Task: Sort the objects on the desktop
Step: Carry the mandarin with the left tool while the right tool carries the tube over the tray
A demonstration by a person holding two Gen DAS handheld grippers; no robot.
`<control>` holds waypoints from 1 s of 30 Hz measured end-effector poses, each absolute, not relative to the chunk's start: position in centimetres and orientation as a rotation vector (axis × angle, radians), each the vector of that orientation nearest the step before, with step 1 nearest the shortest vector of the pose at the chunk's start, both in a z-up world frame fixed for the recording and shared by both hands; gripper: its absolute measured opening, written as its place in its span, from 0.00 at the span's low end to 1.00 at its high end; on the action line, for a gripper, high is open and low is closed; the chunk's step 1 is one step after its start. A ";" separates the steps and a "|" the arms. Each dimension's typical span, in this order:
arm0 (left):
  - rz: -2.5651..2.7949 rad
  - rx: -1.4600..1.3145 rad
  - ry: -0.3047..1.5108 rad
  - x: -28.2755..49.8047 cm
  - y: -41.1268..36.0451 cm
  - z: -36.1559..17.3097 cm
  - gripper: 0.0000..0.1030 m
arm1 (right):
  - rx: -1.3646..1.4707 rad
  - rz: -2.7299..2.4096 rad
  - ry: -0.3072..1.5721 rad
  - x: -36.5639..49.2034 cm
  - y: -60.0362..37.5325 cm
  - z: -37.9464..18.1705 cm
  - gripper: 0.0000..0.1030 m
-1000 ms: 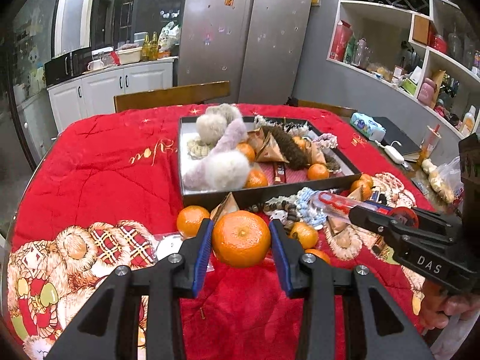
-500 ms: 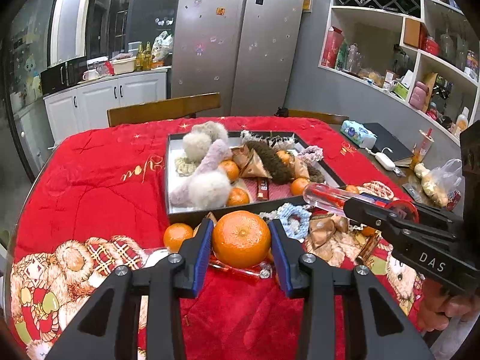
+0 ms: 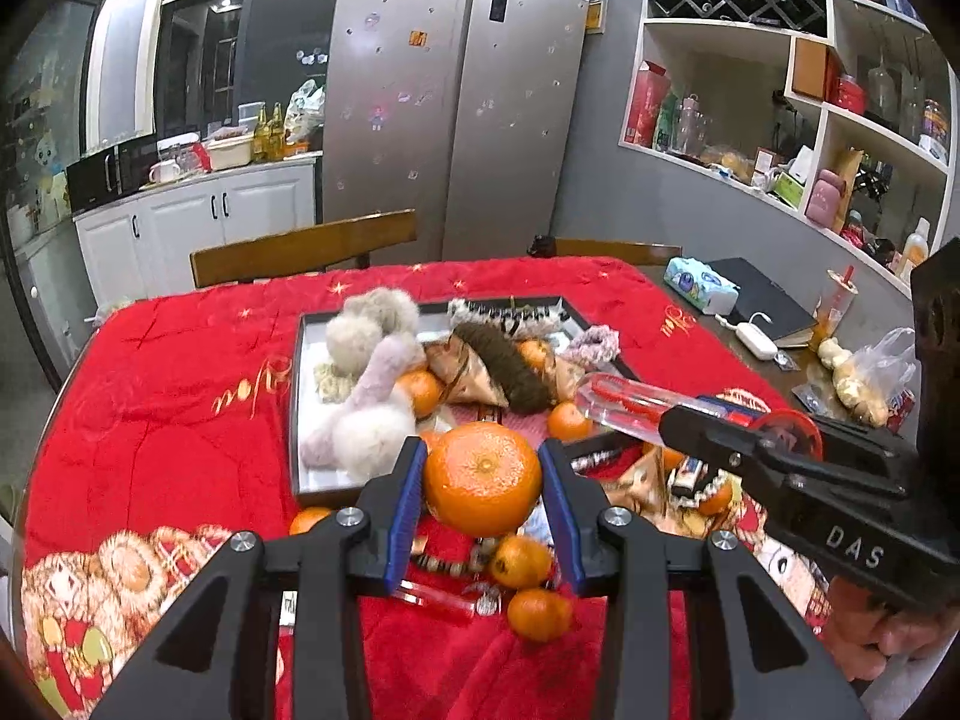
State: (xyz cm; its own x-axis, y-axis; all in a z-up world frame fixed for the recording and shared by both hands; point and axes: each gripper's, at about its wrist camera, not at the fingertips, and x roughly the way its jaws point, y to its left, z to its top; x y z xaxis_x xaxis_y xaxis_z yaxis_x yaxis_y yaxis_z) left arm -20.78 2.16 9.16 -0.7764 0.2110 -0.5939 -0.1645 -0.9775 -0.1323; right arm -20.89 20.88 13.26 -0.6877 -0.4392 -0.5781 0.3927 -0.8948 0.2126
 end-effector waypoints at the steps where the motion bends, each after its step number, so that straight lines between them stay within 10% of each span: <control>1: 2.782 -0.941 -0.110 -21.1 2.3 9.3 0.38 | 0.889 -2.530 -0.100 -21.1 21.0 13.4 0.23; 30: 2.792 -1.019 -0.118 -36.5 3.9 7.7 0.38 | 0.899 -2.555 -0.087 -34.6 21.6 14.5 0.23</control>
